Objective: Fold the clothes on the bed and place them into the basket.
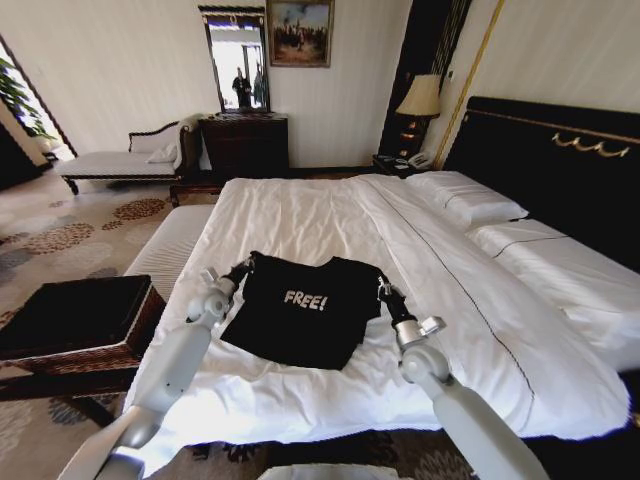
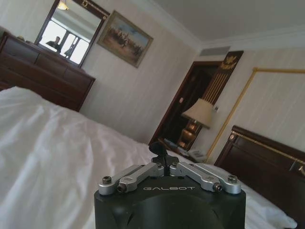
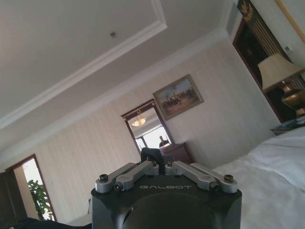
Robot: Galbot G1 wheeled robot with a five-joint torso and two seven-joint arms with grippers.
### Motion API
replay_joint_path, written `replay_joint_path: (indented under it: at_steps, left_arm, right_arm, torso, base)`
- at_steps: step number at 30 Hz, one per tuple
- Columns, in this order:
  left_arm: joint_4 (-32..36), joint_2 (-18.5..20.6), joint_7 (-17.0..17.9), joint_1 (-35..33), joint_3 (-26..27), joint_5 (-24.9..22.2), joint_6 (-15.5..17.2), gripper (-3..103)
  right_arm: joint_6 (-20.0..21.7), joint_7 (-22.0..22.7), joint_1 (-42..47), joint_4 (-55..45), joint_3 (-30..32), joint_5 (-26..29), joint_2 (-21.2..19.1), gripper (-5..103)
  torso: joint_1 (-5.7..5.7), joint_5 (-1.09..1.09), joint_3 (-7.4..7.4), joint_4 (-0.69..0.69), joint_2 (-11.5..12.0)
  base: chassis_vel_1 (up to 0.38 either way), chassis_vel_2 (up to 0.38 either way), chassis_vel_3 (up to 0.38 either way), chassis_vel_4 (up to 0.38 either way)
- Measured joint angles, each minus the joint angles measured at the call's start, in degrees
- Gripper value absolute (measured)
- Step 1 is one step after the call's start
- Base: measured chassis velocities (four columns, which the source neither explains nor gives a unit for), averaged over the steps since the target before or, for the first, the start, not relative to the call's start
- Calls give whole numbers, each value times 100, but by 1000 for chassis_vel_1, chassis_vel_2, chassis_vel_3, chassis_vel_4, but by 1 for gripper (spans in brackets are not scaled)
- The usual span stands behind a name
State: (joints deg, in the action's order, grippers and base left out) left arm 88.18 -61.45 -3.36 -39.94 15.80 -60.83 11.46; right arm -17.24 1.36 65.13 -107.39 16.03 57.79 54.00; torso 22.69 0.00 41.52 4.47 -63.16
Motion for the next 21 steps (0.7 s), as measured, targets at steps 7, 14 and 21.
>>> replay_joint_path:
  at_steps: [7, 14, 21]
  left_arm:
    - [1359, 604, 380, 520, 279, -1006, 163, 1]
    - [2109, 1161, 884, 1366, 604, -1890, 237, 1]
    - [2900, 1998, 1138, 1385, 1022, -2656, 276, 1]
  right_arm:
    - [-84, -299, -543, -781, 313, 412, -572, 0]
    - [20, -499, -1014, -1504, 1003, 1079, -1259, 0]
    - [16, -795, -668, -2107, 1943, 1516, -1966, 0]
  torso:
    - [0, -1, 1, -2, 0]
    - [0, -2, 1, 0, 0]
    - [0, -1, 0, -2, 0]
  base:
    - [0, 0, 0, 0]
    - [0, 0, 0, 0]
    - [0, 0, 0, 0]
